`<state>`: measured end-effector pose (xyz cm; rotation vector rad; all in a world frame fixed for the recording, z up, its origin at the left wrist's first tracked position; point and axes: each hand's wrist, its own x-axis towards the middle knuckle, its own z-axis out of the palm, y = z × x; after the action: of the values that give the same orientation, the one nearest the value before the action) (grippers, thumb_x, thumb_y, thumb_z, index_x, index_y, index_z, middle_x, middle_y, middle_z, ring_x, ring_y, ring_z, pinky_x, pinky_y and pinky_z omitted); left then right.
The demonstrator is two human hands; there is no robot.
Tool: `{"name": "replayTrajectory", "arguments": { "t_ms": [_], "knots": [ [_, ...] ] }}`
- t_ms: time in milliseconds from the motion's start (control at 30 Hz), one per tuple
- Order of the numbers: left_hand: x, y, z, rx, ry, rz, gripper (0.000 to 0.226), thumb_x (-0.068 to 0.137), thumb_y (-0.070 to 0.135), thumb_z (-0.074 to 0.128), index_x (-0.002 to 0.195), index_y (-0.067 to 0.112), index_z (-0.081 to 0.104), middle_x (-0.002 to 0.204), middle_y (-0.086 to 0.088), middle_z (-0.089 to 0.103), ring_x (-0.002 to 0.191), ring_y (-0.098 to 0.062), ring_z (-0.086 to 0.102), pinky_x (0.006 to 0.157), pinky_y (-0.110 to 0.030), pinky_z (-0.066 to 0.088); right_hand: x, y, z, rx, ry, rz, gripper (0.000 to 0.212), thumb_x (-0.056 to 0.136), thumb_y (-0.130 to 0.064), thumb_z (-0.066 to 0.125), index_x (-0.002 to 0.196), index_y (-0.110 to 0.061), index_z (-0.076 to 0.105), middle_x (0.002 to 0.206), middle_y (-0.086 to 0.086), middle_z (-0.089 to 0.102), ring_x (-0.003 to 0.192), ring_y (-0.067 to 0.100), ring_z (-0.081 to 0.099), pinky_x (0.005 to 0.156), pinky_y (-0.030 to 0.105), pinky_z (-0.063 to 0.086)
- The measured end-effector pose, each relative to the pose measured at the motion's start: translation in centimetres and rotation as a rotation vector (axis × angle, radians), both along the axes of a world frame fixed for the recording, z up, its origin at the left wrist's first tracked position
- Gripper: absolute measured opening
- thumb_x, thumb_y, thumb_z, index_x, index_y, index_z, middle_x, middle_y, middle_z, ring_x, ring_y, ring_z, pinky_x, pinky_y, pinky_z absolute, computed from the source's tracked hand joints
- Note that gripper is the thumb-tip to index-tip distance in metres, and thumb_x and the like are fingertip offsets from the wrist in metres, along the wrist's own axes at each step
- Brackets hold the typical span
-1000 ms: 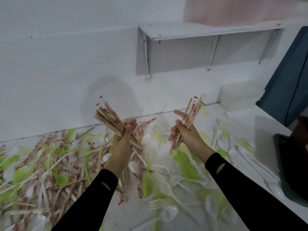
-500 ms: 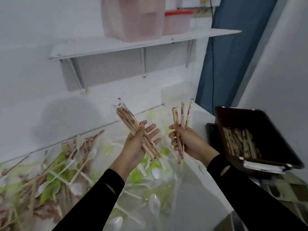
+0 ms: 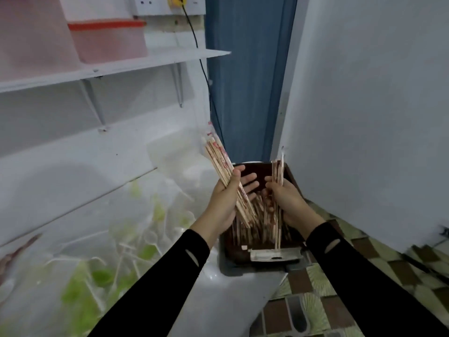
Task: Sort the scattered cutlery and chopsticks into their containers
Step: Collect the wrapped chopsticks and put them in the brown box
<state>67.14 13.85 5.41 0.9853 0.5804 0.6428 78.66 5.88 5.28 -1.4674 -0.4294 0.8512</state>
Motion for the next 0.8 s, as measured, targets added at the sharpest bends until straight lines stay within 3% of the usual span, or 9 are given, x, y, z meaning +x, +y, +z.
{"name": "replayTrajectory", "arguments": {
  "t_ms": [100, 200, 267, 367, 433, 500, 567, 667, 800],
  "knots": [
    [3.3, -0.3, -2.1, 0.021, 0.157, -0.034, 0.03, 0.103, 0.028, 0.045, 0.128, 0.014, 0.053, 0.109, -0.004, 0.071, 0.099, -0.019, 0.069, 0.079, -0.032, 0.056, 1.7, 0.2, -2.0, -0.076, -0.121, -0.035, 0.019, 0.102, -0.007, 0.036, 0.094, -0.014, 0.052, 0.07, 0.011, 0.054, 0.054, 0.017, 0.052, 0.045, 0.024, 0.043],
    [4.8, -0.3, -4.6, 0.059, 0.369, -0.002, 0.025, 0.102, 0.025, 0.05, 0.124, 0.013, 0.055, 0.101, -0.004, 0.07, 0.089, -0.017, 0.068, 0.072, -0.03, 0.055, 2.7, 0.9, -4.4, -0.149, -0.241, -0.022, 0.024, 0.103, -0.014, 0.038, 0.089, -0.007, 0.056, 0.076, 0.016, 0.059, 0.069, 0.025, 0.057, 0.063, 0.037, 0.048],
    [4.9, 0.1, -5.9, 0.144, 0.514, -0.002, 0.029, 0.1, 0.021, 0.054, 0.125, 0.007, 0.056, 0.099, -0.009, 0.069, 0.086, -0.02, 0.067, 0.071, -0.031, 0.056, 3.6, 1.9, -4.9, -0.149, -0.264, -0.056, 0.026, 0.103, -0.018, 0.038, 0.083, -0.012, 0.053, 0.068, 0.005, 0.054, 0.062, 0.016, 0.052, 0.058, 0.031, 0.043],
    [4.7, 0.3, -6.7, 0.281, 0.724, -0.146, 0.035, 0.093, 0.009, 0.058, 0.129, 0.005, 0.055, 0.1, -0.01, 0.066, 0.092, -0.026, 0.065, 0.071, -0.03, 0.054, 4.4, 3.1, -4.2, -0.126, -0.299, -0.127, 0.02, 0.103, -0.029, 0.039, 0.095, -0.013, 0.047, 0.067, 0.001, 0.05, 0.055, 0.014, 0.046, 0.05, 0.027, 0.035],
    [4.5, 0.0, -6.6, 0.382, 0.924, -0.271, 0.054, 0.092, 0.009, 0.06, 0.142, 0.008, 0.04, 0.113, -0.012, 0.061, 0.103, -0.028, 0.061, 0.072, -0.029, 0.051, 4.0, 3.1, -4.0, -0.227, -0.37, -0.077, 0.022, 0.103, -0.027, 0.041, 0.107, -0.007, 0.046, 0.084, 0.006, 0.058, 0.068, 0.017, 0.055, 0.058, 0.028, 0.041],
    [4.7, -0.3, -6.6, 0.468, 1.054, -0.339, 0.082, 0.091, 0.009, 0.063, 0.154, 0.009, 0.009, 0.136, -0.013, 0.049, 0.113, -0.027, 0.056, 0.084, -0.031, 0.049, 3.5, 2.6, -4.4, -0.383, -0.383, 0.082, 0.037, 0.101, -0.027, 0.047, 0.128, -0.001, 0.041, 0.118, 0.014, 0.06, 0.101, 0.026, 0.06, 0.078, 0.029, 0.046],
    [5.1, -0.6, -6.3, 0.487, 1.064, -0.333, 0.097, 0.091, 0.006, 0.061, 0.155, 0.015, -0.011, 0.148, -0.013, 0.031, 0.115, -0.024, 0.053, 0.086, -0.028, 0.047, 2.9, 2.0, -4.2, -0.48, -0.453, 0.273, 0.045, 0.1, -0.027, 0.052, 0.137, -0.003, 0.044, 0.135, 0.01, 0.054, 0.127, 0.026, 0.051, 0.097, 0.026, 0.04],
    [5.1, -1.3, -5.5, 0.541, 1.094, -0.272, 0.096, 0.09, 0.0, 0.058, 0.155, 0.023, -0.009, 0.161, -0.013, -0.008, 0.135, -0.03, 0.038, 0.094, -0.032, 0.041, 2.9, 2.1, -4.5, -0.564, -0.595, 0.362, 0.034, 0.097, -0.034, 0.055, 0.117, -0.008, 0.064, 0.121, 0.013, 0.064, 0.117, 0.028, 0.059, 0.091, 0.025, 0.045],
    [3.1, -1.1, -4.5, 0.782, 0.86, -0.158, 0.061, 0.09, 0.002, 0.051, 0.147, 0.015, 0.032, 0.152, -0.014, 0.02, 0.136, -0.028, 0.036, 0.104, -0.019, 0.027, 1.8, 2.5, -5.1, -0.501, -0.768, 0.311, 0.03, 0.096, -0.026, 0.052, 0.114, -0.007, 0.065, 0.113, 0.015, 0.065, 0.11, 0.028, 0.06, 0.086, 0.026, 0.044]
  ]
}}
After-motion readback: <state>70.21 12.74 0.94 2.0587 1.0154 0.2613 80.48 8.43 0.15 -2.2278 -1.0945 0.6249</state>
